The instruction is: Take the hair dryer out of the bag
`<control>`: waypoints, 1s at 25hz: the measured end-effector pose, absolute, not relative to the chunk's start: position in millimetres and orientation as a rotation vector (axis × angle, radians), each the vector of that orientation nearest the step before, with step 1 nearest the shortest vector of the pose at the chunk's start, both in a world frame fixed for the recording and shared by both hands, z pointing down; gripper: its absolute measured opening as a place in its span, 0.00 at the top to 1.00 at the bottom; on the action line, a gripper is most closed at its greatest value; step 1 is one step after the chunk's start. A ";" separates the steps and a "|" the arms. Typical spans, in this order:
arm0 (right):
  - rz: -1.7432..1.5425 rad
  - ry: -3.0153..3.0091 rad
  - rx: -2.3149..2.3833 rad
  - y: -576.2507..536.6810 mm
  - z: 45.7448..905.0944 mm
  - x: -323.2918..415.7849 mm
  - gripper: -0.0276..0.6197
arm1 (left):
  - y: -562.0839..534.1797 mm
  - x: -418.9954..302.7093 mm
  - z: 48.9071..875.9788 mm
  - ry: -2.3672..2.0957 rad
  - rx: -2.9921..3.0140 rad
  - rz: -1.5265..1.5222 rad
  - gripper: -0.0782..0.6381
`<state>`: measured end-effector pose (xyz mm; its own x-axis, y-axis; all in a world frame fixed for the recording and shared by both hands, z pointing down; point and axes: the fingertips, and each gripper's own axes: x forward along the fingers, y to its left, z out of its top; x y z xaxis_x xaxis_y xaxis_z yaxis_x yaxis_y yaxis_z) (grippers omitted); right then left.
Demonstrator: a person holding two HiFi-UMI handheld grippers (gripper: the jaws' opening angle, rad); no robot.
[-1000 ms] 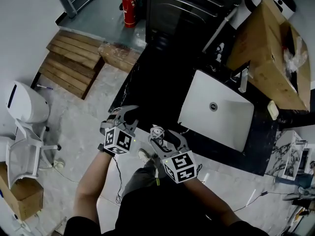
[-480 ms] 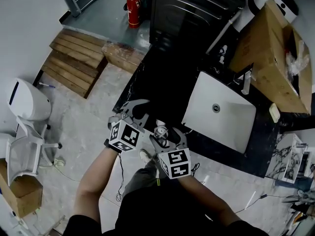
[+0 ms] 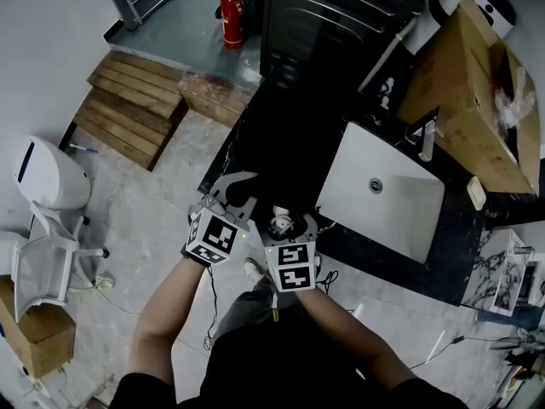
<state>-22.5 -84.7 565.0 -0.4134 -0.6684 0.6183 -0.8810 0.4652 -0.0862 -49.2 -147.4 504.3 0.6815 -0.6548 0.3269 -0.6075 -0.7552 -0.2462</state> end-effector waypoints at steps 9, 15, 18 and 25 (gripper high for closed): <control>0.593 -2.094 1.296 -98.4 581.7 -23.8 0.42 | -146.2 -50.6 488.3 1.082 -2.769 -0.521 0.86; 0.625 -2.094 1.217 -101.4 589.8 -25.6 0.45 | -145.7 -52.2 492.3 1.100 -2.771 -0.515 0.86; 0.616 -2.110 1.196 -101.3 589.5 -24.0 0.53 | -145.1 -54.0 495.8 1.114 -2.769 -0.525 0.86; 0.720 -2.206 1.149 -100.0 583.7 -13.8 0.56 | -149.8 -66.9 508.4 1.163 -2.756 -0.579 0.86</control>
<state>-13.8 -100.0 583.7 -0.4869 -0.5540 0.6753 -0.8457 0.4925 -0.2057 -66.9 -149.8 508.4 0.6372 -0.7070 0.3068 -0.6709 -0.7048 -0.2306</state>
